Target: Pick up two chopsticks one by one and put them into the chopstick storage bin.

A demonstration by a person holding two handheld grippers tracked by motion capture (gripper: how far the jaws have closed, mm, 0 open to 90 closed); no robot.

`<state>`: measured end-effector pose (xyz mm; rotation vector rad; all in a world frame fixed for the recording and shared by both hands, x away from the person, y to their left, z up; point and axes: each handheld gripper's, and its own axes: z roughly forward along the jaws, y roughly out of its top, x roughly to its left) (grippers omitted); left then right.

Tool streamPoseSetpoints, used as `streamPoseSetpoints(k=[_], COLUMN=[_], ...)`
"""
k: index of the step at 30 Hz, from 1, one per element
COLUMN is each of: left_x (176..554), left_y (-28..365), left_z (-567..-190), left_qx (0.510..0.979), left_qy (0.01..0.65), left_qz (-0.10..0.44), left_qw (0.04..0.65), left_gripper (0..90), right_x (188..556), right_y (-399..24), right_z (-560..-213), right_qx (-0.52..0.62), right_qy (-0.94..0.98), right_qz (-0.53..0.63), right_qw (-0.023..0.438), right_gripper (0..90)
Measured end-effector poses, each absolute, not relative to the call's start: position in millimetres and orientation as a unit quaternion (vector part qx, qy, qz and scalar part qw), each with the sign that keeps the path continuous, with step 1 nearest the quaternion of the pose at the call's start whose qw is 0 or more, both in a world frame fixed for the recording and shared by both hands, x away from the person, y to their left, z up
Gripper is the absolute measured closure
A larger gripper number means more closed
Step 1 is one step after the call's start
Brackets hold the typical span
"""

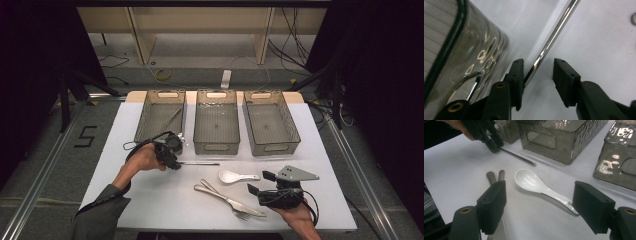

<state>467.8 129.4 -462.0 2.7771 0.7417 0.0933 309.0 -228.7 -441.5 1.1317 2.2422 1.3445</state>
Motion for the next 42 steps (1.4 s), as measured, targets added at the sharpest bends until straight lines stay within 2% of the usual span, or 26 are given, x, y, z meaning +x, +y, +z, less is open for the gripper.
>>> streamPoseSetpoints(k=[6, 14, 26, 42], left_x=[467, 463, 461, 458], left_y=[128, 126, 127, 130], left_z=[-461, -460, -460, -459], left_qx=[0.961, 0.973, 0.977, 0.974], left_qy=[0.248, 0.208, 0.187, 0.194], left_qz=[0.025, 0.024, 0.008, 0.005], left_qw=[0.116, 0.102, 0.105, 0.114], left_gripper=[70.3, 75.6, 84.7, 85.9], right_x=[309, 309, 309, 309], right_y=[-229, -229, -229, -230], right_z=[-442, -441, -441, -441], right_qx=[0.393, 0.393, 0.395, 0.396], right_qy=[0.779, 0.780, 0.780, 0.779], right_qz=[0.466, 0.465, 0.463, 0.464], right_qw=[0.146, 0.146, 0.147, 0.147], right_gripper=[28.2, 28.2, 28.2, 28.2])
